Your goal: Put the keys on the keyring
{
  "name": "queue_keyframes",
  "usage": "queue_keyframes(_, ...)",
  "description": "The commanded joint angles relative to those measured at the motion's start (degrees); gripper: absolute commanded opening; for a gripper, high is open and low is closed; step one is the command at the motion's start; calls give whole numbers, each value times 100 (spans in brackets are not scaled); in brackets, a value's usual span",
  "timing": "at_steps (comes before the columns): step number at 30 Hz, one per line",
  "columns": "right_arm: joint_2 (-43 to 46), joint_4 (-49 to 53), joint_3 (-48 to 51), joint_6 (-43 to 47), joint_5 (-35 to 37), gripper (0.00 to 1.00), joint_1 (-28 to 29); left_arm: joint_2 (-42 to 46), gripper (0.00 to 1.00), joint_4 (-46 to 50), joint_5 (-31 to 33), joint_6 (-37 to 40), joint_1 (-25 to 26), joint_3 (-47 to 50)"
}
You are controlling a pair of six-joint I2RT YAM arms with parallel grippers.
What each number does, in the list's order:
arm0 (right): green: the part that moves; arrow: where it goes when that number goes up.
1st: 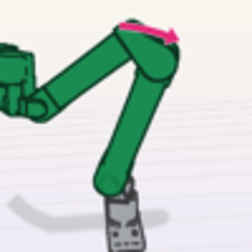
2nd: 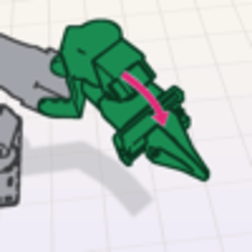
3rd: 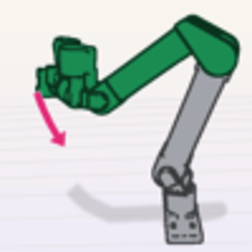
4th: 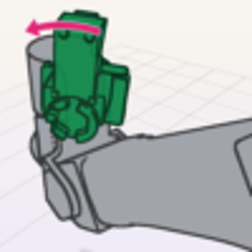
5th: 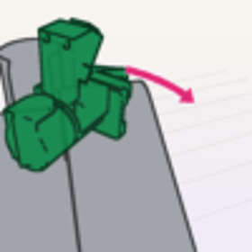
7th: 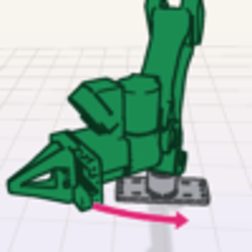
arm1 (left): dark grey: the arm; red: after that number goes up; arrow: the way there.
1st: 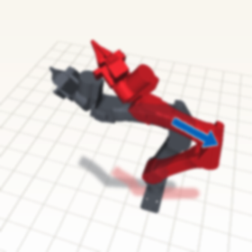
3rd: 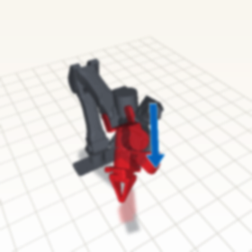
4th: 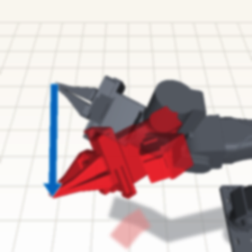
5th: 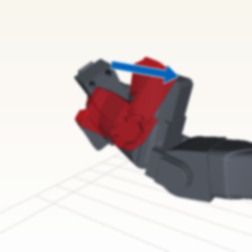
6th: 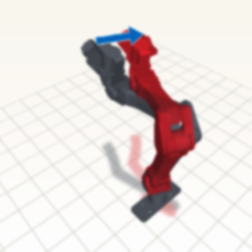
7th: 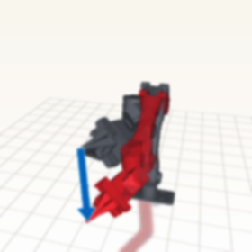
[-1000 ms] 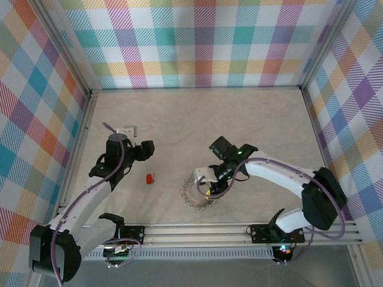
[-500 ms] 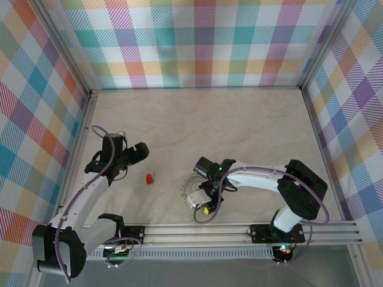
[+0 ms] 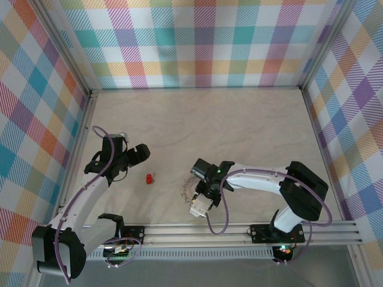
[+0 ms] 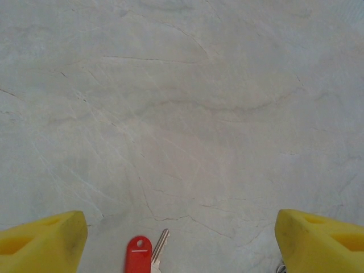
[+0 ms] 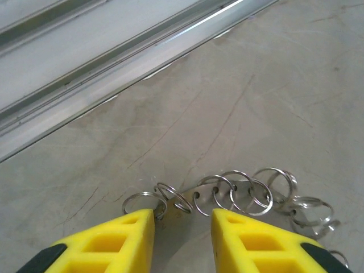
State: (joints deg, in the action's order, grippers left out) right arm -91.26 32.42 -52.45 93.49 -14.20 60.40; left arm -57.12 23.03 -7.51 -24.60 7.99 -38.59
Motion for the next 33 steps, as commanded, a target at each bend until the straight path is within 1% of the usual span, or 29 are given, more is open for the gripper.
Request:
queue_keyframes(1,-238,67,-233,508,102,32,96,120,86,191,-92,131,-78,-105)
queue_keyframes(7,-625,134,-415,550,330,29,235,110,86,176,-161,174,-78,-80)
queue_keyframes(13,-601,277,-424,624,312,27,246,113,86,159,-181,232,-74,-79)
queue_keyframes(16,-616,316,-407,620,317,24,292,74,86,142,-197,254,-77,-78)
queue_keyframes(29,-588,500,-416,624,477,24,437,-52,86,148,-286,305,-83,-164)
queue_keyframes(33,-516,564,-407,618,558,21,437,-97,86,118,-298,307,-87,-182)
